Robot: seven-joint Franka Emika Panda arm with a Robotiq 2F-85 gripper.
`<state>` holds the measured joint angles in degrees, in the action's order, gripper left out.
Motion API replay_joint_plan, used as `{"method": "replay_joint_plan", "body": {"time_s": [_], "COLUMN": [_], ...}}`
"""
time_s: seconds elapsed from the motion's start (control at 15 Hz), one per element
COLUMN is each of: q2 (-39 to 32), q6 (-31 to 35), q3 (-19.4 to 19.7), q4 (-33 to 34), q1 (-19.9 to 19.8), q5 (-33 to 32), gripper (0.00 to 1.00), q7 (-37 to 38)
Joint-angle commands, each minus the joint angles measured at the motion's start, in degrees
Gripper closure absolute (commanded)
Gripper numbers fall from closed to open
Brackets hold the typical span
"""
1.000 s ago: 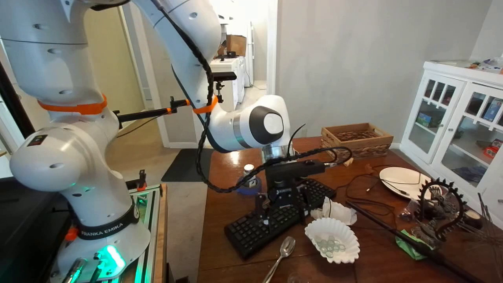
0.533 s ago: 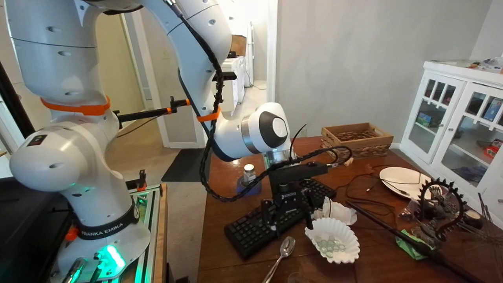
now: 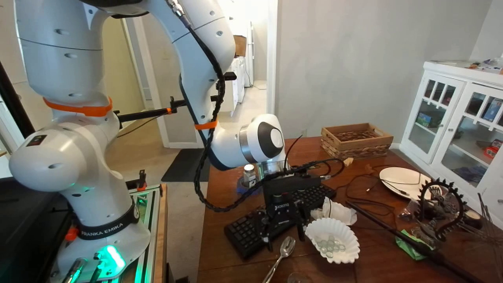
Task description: Pick up the small glass cup and pour its contents into the small black pot
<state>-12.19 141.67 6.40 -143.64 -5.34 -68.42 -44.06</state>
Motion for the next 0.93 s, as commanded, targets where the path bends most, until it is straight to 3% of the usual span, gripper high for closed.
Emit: {"method": "replay_joint_plan", "body": {"time_s": [0.0, 0.53, 0.87], "q2": [-3.20, -8.88, -12.33], "q6": [-0.48, -3.03, -6.87], "q3": [-0.05, 0.04, -0.11], "q4": [-0.68, 0.61, 2.17], "q1": [-0.67, -1.05, -1.69], "q5": [-5.39, -15.85, -17.48], "gripper": [0.00, 0.00, 0.00], "q7": [5.58, 20.18, 23.21]}}
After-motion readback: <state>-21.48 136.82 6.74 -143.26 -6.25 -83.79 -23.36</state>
